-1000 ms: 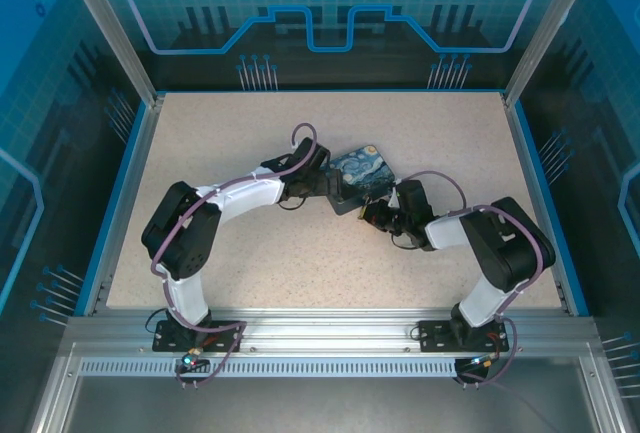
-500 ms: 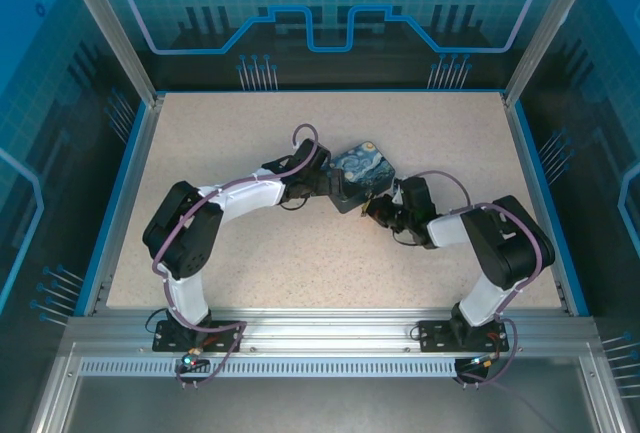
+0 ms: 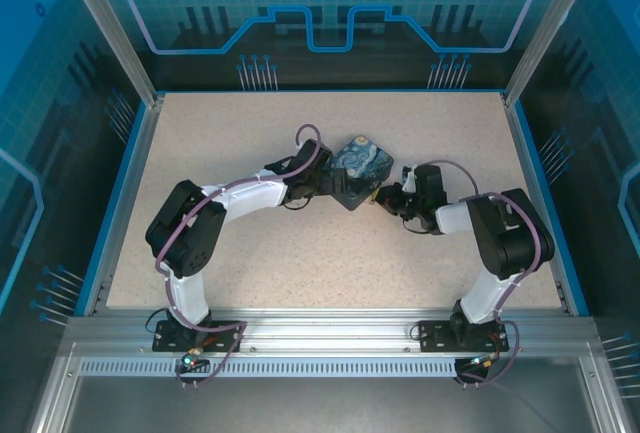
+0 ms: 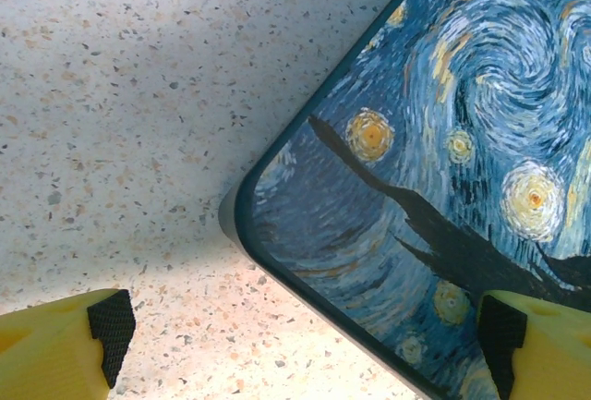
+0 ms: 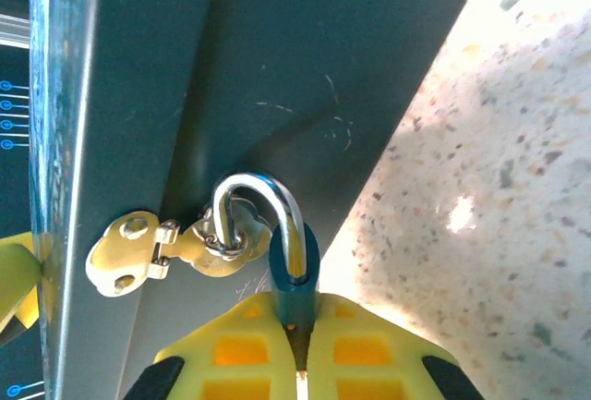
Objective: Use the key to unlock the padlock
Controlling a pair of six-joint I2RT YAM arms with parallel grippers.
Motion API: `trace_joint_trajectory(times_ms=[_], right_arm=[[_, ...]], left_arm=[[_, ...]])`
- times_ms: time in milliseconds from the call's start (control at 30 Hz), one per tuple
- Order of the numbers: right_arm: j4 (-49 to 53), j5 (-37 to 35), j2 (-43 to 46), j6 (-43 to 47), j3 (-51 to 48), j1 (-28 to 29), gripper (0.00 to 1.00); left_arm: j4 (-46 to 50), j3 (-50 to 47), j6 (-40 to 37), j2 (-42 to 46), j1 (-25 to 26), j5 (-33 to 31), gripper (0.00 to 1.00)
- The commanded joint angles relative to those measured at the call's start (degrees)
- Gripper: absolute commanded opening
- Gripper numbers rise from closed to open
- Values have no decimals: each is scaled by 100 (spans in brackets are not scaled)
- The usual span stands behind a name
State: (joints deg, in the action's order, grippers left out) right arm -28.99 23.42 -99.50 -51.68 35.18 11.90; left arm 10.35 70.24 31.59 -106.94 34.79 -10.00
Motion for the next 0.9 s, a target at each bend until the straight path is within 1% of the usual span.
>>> trace_joint_trajectory(times_ms=[0,200,467,533,667,767,867], right_arm=[[263,100,-87,267,127,-318,0],[43,423,-41,155,78,-465,0],[-670,576,-380,-900,133,-468,0],[-612,536,-429,-1013,198,-500,0],[-291,108,-233,-1193,139,-761,0],[-132,308,-184,-1045,240,-822,0],[125,312,-7,-820,171,-835,0]], left_arm=[[811,-204,-12,-312,11,-59,95],[812,-168,5,-354,11,-18,95],[807,-158,37,-408,12,34,94],[826,-165,40,-414,15,20,94],[820,-168,60,-412,18,32,94],[811,-156,67,-416,16,42,94],[811,-138,67,-408,12,42,94]])
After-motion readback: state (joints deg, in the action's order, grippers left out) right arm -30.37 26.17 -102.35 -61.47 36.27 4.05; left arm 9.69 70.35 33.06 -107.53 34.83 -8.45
